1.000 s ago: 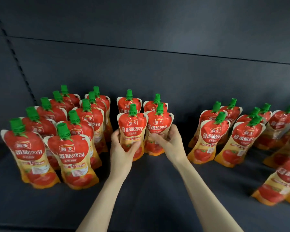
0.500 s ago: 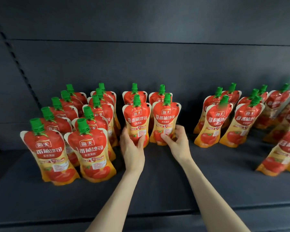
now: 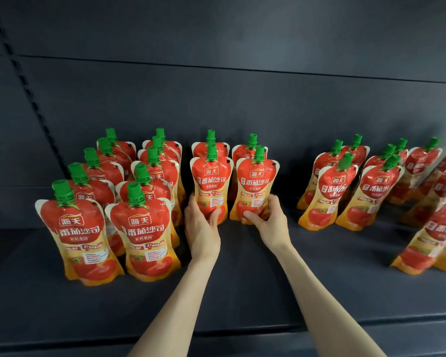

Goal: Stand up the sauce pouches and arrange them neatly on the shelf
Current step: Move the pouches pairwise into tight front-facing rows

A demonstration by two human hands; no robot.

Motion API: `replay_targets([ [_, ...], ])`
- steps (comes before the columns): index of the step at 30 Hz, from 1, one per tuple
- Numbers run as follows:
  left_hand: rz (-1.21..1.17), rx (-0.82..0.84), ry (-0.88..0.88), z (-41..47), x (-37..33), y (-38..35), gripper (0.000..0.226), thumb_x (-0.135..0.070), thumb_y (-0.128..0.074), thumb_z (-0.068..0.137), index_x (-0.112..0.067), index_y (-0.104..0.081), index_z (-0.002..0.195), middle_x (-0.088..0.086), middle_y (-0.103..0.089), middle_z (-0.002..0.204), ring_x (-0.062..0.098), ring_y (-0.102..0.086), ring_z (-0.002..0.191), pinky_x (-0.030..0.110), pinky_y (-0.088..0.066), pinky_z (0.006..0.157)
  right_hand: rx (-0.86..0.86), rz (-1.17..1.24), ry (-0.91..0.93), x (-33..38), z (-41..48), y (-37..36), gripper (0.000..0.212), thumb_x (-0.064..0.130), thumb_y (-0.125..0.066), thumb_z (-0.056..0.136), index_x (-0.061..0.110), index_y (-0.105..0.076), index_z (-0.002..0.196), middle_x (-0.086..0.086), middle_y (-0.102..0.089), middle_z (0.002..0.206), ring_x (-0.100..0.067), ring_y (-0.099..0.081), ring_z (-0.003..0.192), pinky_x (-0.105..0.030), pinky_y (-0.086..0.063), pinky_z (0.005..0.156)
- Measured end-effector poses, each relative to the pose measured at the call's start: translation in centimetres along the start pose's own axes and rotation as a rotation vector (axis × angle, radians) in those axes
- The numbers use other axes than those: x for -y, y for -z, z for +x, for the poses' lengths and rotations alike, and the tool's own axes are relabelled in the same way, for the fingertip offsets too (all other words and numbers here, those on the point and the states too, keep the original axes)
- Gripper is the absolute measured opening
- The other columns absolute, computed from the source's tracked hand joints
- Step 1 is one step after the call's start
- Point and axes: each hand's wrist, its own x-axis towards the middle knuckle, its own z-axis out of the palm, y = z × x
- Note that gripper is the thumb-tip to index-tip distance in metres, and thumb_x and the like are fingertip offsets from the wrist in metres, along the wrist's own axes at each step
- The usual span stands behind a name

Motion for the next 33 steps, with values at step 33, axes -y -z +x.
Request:
replay_targets([
  [33, 0.156, -0.019, 0.067, 1.4, -0.1, -0.9, 0.067, -0.033, -0.054, 0.091, -0.006, -0.023, 0.144, 0.013, -0.036, 0.144, 0.027, -0.035, 0.134, 0.038, -0.037, 0.104, -0.026, -0.390, -0.022, -0.7, 1.9, -1.2, 0.060, 0.047, -0.062, 0.085, 0.020, -0.038, 0.133, -0.001, -0.053, 0.132, -0.022, -0.044, 0.124, -0.050, -0.041, 0.102],
])
